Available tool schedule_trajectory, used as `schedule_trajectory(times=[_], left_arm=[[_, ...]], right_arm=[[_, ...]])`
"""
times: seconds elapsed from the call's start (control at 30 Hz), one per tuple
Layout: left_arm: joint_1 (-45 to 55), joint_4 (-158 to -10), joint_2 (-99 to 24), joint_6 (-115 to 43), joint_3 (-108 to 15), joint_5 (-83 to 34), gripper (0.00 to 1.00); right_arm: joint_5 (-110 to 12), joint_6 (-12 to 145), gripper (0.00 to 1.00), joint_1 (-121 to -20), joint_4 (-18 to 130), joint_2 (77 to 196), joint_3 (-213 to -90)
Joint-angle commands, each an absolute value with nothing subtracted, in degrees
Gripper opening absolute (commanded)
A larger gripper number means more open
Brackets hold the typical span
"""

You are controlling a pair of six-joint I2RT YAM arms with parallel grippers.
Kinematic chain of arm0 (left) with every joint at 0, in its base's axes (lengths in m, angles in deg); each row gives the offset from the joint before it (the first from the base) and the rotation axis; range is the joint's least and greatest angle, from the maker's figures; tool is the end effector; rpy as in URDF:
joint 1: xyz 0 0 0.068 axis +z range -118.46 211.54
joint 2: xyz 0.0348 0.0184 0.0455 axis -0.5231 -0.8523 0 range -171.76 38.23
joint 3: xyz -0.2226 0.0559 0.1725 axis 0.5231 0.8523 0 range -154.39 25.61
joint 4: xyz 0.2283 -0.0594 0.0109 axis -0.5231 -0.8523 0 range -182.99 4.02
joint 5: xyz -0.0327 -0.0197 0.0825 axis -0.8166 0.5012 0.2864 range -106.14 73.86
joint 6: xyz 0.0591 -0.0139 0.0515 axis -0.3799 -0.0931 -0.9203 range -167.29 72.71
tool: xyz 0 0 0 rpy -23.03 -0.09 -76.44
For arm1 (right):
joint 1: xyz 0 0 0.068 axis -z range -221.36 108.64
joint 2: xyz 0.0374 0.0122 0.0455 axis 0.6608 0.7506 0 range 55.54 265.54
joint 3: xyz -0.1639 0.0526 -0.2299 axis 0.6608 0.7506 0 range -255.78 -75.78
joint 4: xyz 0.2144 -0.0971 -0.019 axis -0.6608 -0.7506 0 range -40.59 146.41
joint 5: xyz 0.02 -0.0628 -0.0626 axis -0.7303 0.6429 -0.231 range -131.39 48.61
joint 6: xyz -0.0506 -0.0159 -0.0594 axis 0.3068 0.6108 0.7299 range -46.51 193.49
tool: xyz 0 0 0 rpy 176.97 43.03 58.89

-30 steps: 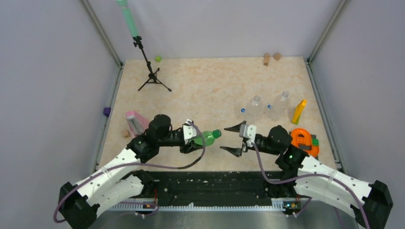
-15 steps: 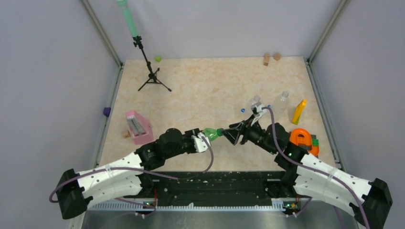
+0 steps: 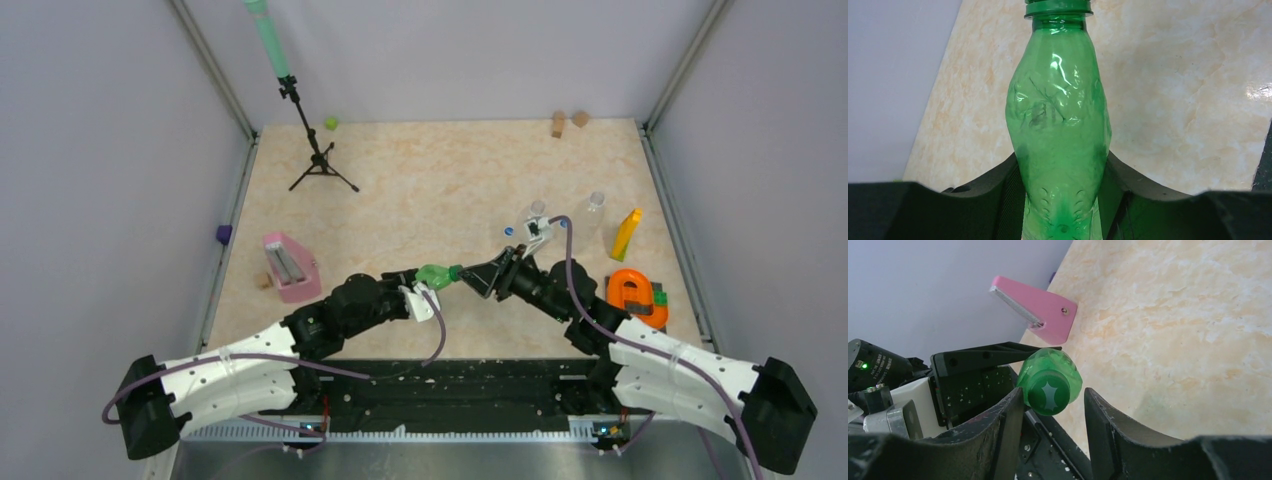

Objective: Unscrew the bottle caps
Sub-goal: Unscrew the bottle cap from the plastic bottle.

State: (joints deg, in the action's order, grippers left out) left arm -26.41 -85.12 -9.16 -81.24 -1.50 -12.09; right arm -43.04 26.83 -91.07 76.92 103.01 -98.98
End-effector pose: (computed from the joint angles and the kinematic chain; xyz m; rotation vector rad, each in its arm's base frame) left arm 0.1053 -0.1591 0.2520 1.3423 1.3654 -0.2154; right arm 0.1259 0.1514 0.2749 -0.0724 1.8050 1.2781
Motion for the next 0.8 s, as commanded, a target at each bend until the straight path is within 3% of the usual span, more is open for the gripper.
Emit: schedule_trajectory(times=[0.0,0.13,0.4,0.5,0.57,0.77], left_arm=[[-26.8,-82.4,-9.3,-81.5,-3.1,-12.5,0.00],[-26.8,-82.6,-9.4,-81.2,-3.3,-12.7,0.00],[-26.7,-82.7,-9.7,-80.9,-3.5,-14.2,0.00],[-26.8,-82.6,-9.9,-80.6,-3.7,-15.2,0.00],[-26.8,-82.8,-9.8,-80.1,-3.8,-15.8,0.00],[-26.5,-83.6,-9.1,-73.9,-4.7,-20.9,0.00]], right_arm=[[-45.1,25.7,0.46,-90.7,81.4,103.5,-98.9],[-46.2,25.9,0.34,-89.9,80.9,103.7,-99.0],[-51.9,28.0,0.35,-89.0,81.8,104.7,-99.3],[-53.8,29.5,0.19,-88.9,83.1,105.7,-99.7],[-56.3,32.9,0.03,-89.0,83.7,106.2,-100.2],[-68.5,52.9,0.00,-88.9,77.9,107.4,-104.6]])
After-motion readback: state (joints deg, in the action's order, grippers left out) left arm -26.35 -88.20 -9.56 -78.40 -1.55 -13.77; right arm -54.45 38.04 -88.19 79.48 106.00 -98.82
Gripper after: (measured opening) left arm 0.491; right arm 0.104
